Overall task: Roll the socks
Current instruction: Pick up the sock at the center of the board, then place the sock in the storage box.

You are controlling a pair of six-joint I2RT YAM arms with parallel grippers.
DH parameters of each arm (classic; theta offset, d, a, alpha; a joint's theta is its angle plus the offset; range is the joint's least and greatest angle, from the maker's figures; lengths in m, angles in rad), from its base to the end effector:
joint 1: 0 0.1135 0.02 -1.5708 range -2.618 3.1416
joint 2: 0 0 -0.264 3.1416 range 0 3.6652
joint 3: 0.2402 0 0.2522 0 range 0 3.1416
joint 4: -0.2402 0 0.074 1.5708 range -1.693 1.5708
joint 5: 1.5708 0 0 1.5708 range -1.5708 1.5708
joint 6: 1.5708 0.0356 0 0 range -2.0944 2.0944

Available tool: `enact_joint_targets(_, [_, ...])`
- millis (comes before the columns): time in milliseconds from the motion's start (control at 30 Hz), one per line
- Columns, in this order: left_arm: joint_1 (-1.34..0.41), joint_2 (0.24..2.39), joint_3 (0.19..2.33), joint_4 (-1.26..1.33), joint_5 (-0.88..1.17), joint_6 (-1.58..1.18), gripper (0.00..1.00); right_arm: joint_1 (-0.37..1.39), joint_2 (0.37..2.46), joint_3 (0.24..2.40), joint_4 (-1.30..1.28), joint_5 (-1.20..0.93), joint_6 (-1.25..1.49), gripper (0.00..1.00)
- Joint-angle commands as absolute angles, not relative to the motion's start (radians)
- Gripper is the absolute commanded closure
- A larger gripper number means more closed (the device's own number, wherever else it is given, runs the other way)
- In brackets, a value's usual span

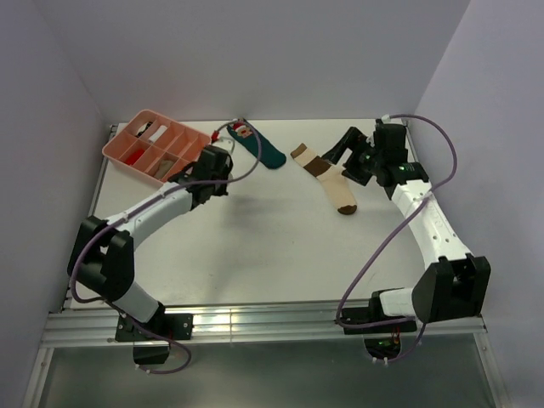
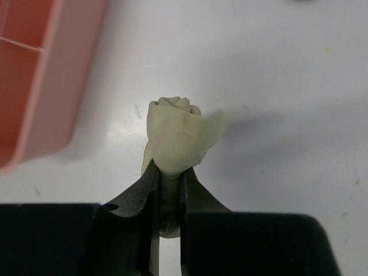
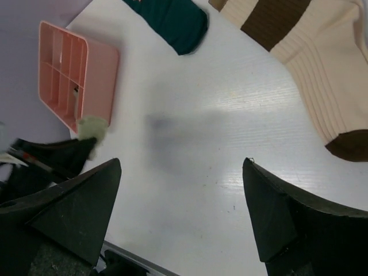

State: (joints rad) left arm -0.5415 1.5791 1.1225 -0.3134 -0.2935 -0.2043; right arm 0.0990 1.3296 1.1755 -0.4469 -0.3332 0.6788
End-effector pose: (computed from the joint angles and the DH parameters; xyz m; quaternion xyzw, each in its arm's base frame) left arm 0.3019 -0.1696 0.2481 0.0967 0.9077 -0.0151 0.4082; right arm 0.2944 0.0409 0.3307 0.1753 0.8582 0.3100 0.3697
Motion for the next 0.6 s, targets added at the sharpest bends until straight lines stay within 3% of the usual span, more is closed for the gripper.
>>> enact_joint_targets(0, [-0.436, 1.557, 1.215, -0.328, -0.201, -0.077, 0.99, 0.092, 1.264, 1.155, -0.511, -0.299, 0.594, 0.07])
enact_joint_targets(233, [-0.234, 1.663, 1.408, -0.344, -0.076, 0.027, 0.99, 0.084, 1.184, 1.078, -0.44, -0.344, 0.551, 0.09])
enact_joint_targets(567, [-0.126, 1.909, 1.649, -0.344, 0.067, 0.107, 0.99, 0.083, 1.19, 1.089, -0.327, -0.443, 0.494, 0.09])
